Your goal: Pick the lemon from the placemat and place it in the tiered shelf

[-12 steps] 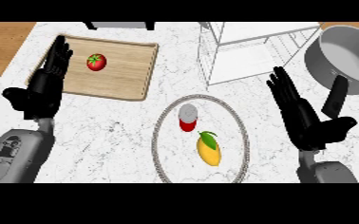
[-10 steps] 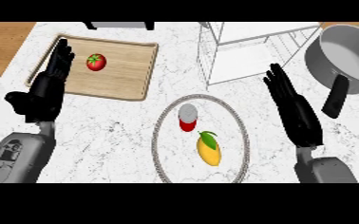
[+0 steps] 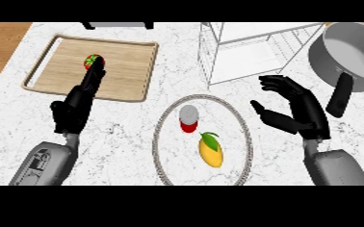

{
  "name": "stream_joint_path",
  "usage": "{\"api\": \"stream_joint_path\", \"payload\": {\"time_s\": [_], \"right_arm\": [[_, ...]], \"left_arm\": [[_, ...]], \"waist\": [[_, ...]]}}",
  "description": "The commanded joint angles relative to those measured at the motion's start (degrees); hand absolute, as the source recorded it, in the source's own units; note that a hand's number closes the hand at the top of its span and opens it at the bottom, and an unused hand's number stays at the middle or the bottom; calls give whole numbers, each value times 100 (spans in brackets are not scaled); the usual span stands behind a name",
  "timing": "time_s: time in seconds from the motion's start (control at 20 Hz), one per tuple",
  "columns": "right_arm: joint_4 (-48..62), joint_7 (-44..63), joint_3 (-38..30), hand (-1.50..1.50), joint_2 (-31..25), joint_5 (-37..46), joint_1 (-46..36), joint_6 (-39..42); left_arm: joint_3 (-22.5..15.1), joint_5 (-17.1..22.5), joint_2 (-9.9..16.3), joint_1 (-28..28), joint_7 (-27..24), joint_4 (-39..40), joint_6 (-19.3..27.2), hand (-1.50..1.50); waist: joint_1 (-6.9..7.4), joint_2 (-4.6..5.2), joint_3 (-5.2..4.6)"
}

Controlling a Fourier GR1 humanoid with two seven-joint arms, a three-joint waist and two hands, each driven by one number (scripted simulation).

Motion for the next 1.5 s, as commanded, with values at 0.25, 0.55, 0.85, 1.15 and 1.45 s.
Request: {"api": "stream_joint_path", "payload": {"time_s": [0.25, 0.55, 0.85, 1.15, 1.45], "right_arm": [[1498, -2748, -733, -150, 1054, 99, 193, -832], [863, -1803, 51, -150, 161, 391, 244, 510], [-815, -93, 574, -150, -395, 1019, 264, 515], [-1965, 1707, 1075, -150, -1068, 1536, -12, 1104], [-2774, 3245, 1856, -150, -1580, 2160, -255, 1978]], "left_arm": [[-210, -145, -285, 28, 294, -147, -71, 0], [-416, -366, -387, 276, 466, -455, 33, 0], [-130, -370, -315, 300, 152, -148, -75, 0], [-229, -433, -353, 571, 364, -568, -8, 0], [-72, -317, -317, 451, 352, -410, -175, 0]], "waist": [[58, -42, 11], [48, -62, 0], [-15, -75, -8], [49, -102, -12], [21, -96, -14]]}}
